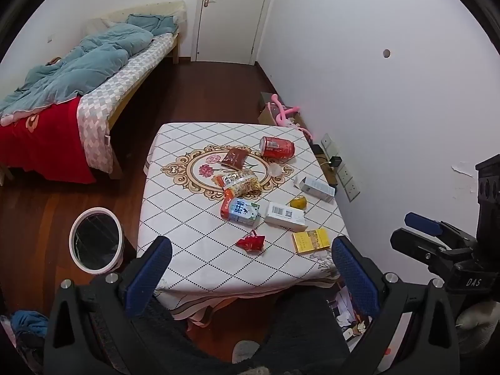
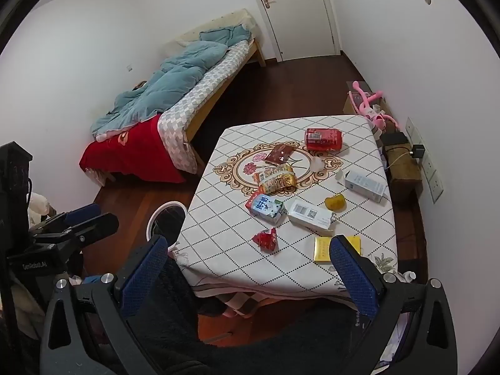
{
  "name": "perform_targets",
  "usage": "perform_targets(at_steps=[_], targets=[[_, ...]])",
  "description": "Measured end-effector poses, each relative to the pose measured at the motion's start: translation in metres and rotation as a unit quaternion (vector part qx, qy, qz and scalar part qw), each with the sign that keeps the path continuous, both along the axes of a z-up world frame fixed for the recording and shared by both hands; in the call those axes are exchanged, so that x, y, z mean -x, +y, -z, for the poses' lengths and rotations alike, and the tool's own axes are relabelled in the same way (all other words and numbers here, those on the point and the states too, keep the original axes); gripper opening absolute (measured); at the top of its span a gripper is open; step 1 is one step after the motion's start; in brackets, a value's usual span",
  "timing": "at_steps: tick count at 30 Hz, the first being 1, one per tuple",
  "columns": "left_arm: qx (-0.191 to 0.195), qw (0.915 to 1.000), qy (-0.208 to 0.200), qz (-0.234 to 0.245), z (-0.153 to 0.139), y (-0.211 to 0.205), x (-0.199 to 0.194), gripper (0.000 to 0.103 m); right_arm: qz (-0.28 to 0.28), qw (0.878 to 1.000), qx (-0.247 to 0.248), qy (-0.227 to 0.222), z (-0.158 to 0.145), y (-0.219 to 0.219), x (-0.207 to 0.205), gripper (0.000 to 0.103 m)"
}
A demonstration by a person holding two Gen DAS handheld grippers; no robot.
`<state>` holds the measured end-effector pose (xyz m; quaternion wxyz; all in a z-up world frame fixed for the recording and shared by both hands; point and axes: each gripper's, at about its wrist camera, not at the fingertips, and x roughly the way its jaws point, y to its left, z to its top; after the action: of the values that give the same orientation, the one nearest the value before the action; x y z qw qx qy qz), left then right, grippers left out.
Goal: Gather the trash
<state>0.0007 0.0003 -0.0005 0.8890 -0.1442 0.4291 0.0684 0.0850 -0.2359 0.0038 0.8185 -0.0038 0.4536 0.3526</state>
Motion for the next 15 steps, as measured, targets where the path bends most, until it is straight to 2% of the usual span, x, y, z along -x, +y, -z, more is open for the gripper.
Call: perform_targets(at_steps=[15], targets=[[0.009, 0.9998, -0.015, 0.005, -0.0025, -0.0033, 0.001, 0.103, -0.005, 1.0, -0.006, 0.005, -0.0023, 0.0017, 0.0011, 0.103]])
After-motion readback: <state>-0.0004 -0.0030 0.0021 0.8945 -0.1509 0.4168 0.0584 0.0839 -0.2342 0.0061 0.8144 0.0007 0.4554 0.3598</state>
